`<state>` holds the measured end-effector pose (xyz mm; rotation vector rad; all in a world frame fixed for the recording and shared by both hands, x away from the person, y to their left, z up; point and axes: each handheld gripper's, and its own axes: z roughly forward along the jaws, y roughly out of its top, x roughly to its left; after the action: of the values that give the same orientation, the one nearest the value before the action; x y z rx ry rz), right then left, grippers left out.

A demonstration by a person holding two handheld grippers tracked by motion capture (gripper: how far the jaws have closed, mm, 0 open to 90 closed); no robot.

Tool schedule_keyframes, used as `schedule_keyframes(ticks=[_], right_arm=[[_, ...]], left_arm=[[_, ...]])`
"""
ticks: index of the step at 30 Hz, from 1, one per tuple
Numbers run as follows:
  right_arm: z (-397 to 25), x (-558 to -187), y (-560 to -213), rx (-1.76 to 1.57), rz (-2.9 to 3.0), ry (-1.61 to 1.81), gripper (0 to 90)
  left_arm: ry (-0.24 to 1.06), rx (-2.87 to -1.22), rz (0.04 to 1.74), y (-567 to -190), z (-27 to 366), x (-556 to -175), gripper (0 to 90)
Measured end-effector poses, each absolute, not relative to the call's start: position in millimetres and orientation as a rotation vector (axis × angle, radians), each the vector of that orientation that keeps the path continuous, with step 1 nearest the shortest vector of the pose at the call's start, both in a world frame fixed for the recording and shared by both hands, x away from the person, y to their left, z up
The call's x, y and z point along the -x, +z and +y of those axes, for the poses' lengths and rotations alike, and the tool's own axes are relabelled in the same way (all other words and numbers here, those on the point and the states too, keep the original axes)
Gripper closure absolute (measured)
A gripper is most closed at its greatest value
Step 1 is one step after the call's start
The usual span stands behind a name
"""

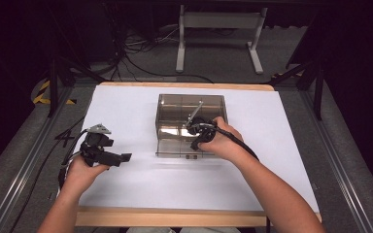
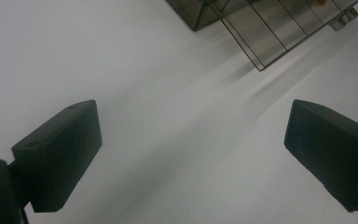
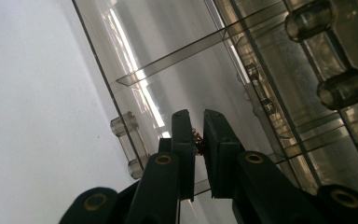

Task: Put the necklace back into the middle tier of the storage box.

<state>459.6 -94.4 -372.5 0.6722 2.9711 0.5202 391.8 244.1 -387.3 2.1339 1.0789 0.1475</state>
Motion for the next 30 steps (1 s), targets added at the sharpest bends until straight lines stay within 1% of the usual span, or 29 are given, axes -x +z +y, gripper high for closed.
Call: schedule_keyframes(ticks=[6, 10, 19, 22, 30], right_arm=[[-95, -459, -371, -0.677, 2.955, 0.534, 78.2], [-97, -458, -368, -0.674, 2.944, 0.552, 77.7], [-103, -450, -355, -0.648, 2.923, 0.606, 88.1], [-105, -446, -352, -0.641, 2.920, 0.617, 90.0], [-111, -435, -345, -0.600, 2.924, 0.639, 90.0]], left_arm=[[0.151, -2.134, 1.079, -388, 244, -392, 4.7], [0.151, -2.134, 1.076, -387, 243, -392, 4.6], [0.146, -2.137, 1.073, -388, 242, -394, 4.7], [0.144, -2.138, 1.068, -388, 241, -395, 4.7], [0.141, -2.145, 1.058, -387, 237, -396, 4.6]])
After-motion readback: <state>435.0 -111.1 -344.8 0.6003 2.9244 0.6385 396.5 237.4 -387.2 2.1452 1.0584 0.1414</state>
